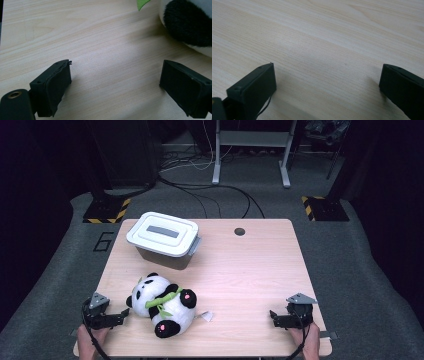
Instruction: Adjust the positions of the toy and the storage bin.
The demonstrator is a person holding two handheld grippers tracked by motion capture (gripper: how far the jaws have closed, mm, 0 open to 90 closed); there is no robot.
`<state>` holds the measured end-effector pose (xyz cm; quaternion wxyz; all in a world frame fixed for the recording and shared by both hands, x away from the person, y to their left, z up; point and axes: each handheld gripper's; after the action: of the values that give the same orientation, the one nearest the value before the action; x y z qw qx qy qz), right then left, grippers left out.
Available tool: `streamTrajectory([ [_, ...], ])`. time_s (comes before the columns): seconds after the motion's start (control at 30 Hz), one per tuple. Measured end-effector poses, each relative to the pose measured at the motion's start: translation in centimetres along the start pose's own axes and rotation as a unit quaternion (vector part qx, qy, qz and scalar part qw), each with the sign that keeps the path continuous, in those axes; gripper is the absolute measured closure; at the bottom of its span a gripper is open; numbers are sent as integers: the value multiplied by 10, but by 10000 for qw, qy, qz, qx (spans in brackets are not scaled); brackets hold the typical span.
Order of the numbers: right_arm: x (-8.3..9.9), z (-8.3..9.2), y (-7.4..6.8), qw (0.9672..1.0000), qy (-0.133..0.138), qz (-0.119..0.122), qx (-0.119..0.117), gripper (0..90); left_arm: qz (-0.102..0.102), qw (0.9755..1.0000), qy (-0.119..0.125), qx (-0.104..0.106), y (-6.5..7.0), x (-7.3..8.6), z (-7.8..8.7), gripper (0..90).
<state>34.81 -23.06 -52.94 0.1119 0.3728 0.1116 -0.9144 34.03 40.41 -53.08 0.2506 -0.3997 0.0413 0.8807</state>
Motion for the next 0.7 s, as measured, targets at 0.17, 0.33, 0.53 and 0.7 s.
streamTrajectory([
  [0.17,0,0,0,10000,-4,29,-6,0,4,10000,2,12,0,0,0,99],
  [0.33,-1,-1,0,10000,-13,32,-29,2,17,10000,25,3,1,0,0,102],
  [0.53,-1,0,-1,10000,-6,39,-6,3,16,10000,28,6,1,0,0,104],
  [0.7,-1,-1,1,10000,-7,66,-57,2,11,10000,27,16,0,0,0,104],
])
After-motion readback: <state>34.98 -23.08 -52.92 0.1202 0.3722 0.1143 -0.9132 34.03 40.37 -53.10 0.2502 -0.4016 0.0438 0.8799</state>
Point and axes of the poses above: each handheld gripper's, and its own axes: z roughly backward along the jaws, x roughly out of its underside, y roughly to its right, and after that the axes turned 10 degrees about -z, right-handed
